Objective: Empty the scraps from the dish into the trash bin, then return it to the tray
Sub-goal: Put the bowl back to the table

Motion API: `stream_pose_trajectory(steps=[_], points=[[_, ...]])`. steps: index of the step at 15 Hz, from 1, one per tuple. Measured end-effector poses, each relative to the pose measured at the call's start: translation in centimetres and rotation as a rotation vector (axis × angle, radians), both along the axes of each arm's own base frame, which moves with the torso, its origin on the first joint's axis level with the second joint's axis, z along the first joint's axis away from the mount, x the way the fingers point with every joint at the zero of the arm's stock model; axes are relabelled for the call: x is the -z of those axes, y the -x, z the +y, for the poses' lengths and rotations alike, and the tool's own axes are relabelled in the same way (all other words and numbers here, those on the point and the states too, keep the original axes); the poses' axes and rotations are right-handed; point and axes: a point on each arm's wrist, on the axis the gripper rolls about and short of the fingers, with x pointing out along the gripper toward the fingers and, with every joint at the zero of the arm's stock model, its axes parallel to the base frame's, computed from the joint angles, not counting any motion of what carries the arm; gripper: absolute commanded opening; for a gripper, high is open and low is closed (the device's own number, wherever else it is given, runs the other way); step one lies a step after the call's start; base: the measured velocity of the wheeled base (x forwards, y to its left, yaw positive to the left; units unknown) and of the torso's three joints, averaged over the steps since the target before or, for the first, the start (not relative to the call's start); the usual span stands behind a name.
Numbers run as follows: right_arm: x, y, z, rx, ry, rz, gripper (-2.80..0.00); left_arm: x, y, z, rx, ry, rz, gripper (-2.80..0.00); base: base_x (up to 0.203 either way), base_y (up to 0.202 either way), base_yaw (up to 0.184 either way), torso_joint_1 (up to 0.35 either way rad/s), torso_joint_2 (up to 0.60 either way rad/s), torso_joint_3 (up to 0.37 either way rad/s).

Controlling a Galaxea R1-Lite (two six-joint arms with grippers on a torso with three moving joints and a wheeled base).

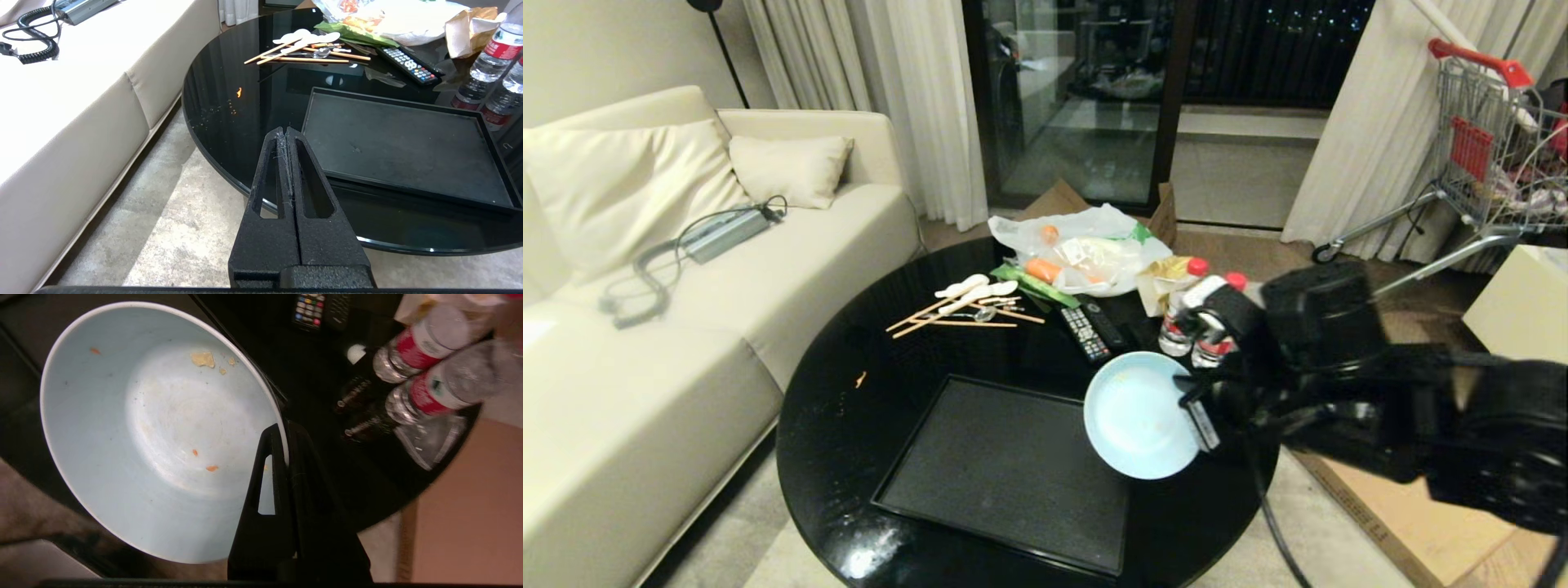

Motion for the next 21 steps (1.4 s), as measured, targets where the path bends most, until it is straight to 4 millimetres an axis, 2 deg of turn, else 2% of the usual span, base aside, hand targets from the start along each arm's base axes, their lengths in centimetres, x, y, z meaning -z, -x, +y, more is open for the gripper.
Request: stream_pose_trajectory(steps=[3,8,11,13,17,21], points=[[1.1,-2.7,4.3,0.054,-0.057,0.097,-2.80,0.0,0.0,0.0,0.000,0.000,0.000,-2.80,0.000,0.000,0.000,0.000,0.00,0.000],[2.5,-6.1,8.8,0.269,-0.167,0.377,-2.80,0.0,0.0,0.0,0.000,0.000,0.000,-2.80,0.000,0.000,0.000,0.000,0.00,0.000],[5.1,-7.3,10.1,0.465,-0.165,0.561,-2.80,0.0,0.0,0.0,0.000,0.000,0.000,-2.80,0.000,0.000,0.000,0.000,0.00,0.000],[7.4,-7.8,10.6,0.550,-0.159,0.624,-2.80,0.0,0.0,0.0,0.000,0.000,0.000,-2.80,0.000,0.000,0.000,0.000,0.00,0.000],[10.1,-8.9,11.7,0.601,-0.231,0.631,-2.80,0.0,0.0,0.0,0.000,0.000,0.000,-2.80,0.000,0.000,0.000,0.000,0.00,0.000],[11.4,-9.5,12.4,0.590,-0.269,0.614,-2.80,0.0,0.0,0.0,0.000,0.000,0.000,-2.80,0.000,0.000,0.000,0.000,0.00,0.000]])
